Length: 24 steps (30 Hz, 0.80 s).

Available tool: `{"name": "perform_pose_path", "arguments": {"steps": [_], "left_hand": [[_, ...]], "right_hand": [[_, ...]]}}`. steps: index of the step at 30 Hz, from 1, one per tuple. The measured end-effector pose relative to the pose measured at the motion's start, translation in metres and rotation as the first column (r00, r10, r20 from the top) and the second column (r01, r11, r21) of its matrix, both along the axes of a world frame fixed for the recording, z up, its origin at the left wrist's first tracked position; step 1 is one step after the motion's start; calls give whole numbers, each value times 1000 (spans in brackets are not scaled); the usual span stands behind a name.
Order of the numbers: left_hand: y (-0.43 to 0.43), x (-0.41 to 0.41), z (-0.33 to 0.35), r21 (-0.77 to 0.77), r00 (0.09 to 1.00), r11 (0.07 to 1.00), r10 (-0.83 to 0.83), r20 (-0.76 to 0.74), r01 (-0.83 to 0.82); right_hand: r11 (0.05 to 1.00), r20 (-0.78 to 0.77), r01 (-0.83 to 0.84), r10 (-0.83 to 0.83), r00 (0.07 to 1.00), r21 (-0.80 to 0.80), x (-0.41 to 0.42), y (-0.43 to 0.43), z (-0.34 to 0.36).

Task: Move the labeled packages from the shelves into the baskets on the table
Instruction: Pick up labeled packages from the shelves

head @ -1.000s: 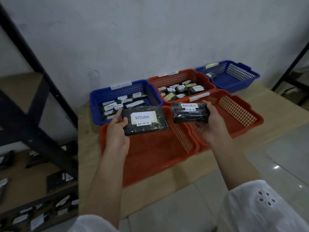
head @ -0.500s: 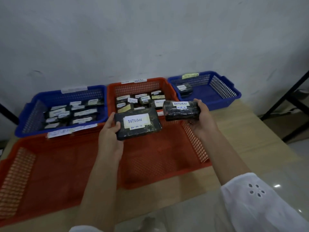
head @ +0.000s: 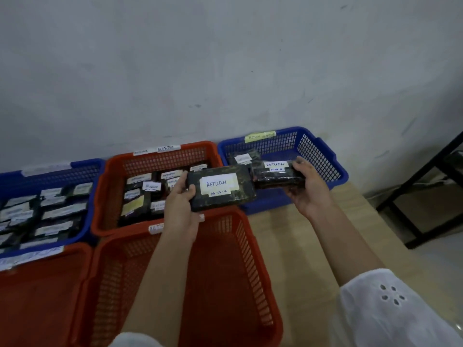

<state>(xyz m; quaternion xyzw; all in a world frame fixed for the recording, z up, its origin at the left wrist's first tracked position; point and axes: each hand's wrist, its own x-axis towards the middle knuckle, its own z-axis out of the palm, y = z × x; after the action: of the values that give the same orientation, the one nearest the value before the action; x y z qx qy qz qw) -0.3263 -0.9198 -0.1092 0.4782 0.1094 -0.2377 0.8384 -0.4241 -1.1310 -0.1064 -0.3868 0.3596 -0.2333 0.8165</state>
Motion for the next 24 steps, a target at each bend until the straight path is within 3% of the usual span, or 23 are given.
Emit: {"name": "perform_pose_path", "arguments": {"steps": [6, 16, 22, 24], "left_hand": [[-39, 6, -16, 47, 992, 992, 121, -25, -120], [-38, 13, -34, 96, 936, 934, 349, -39, -344], [-42, 18, -40, 148, 934, 927, 354, -43, -345], [-51, 21, -41, 151, 941, 934, 334, -53, -323]], "right_hand": [[990, -136, -134, 138, 981, 41, 39, -55, -32], [921, -379, -377, 383, 842, 94, 118, -64, -84], [931, -461, -364, 335, 822, 27, 130, -59, -110], [916, -569, -401, 316, 759, -25, 130, -58, -115]]}}
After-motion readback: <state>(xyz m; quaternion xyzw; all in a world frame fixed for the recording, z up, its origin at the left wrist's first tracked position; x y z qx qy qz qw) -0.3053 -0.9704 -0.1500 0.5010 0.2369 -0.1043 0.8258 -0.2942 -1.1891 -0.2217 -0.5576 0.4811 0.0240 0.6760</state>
